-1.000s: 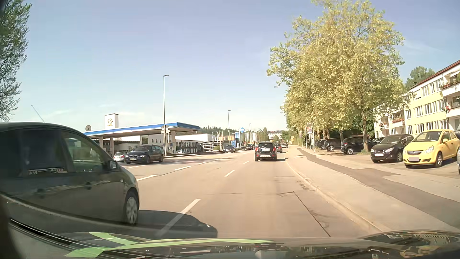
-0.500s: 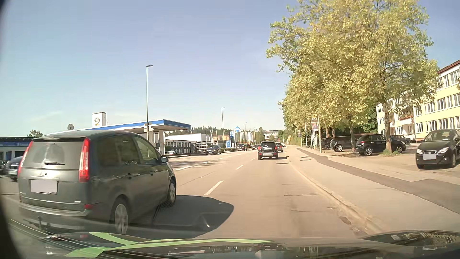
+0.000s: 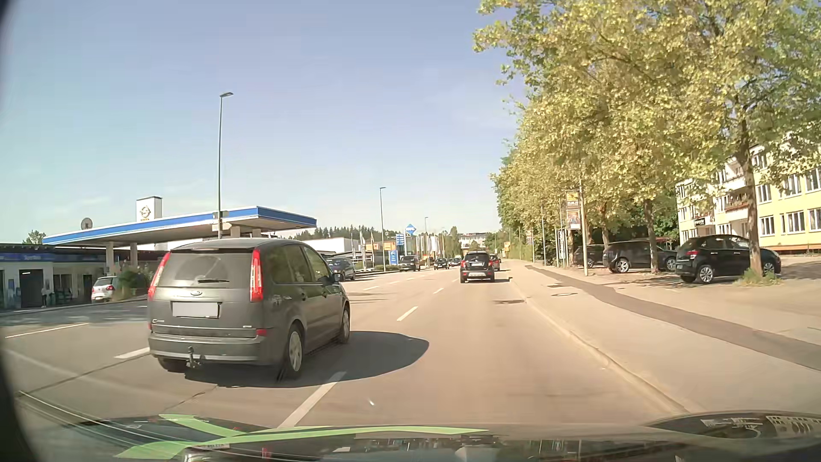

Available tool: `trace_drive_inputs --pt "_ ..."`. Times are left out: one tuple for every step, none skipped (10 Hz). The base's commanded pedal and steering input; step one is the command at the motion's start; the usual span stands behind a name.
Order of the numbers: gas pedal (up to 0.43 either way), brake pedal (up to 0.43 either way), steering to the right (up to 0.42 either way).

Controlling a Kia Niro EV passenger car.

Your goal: Follow the waypoints while adhering to traffic rules and regulations

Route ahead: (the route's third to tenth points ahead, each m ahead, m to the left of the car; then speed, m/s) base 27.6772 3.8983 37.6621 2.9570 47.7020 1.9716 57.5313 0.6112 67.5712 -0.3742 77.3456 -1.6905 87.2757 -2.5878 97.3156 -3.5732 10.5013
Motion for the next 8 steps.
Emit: trace_drive_inputs --pt "0.11 0.0 0.02" --pt "0.11 0.0 0.019" --pt "0.11 0.0 0.019" --pt "0.11 0.0 0.019" --pt "0.11 0.0 0.02" --pt "0.11 0.0 0.019" --pt "0.11 0.0 0.019" --pt "0.11 0.0 0.019"
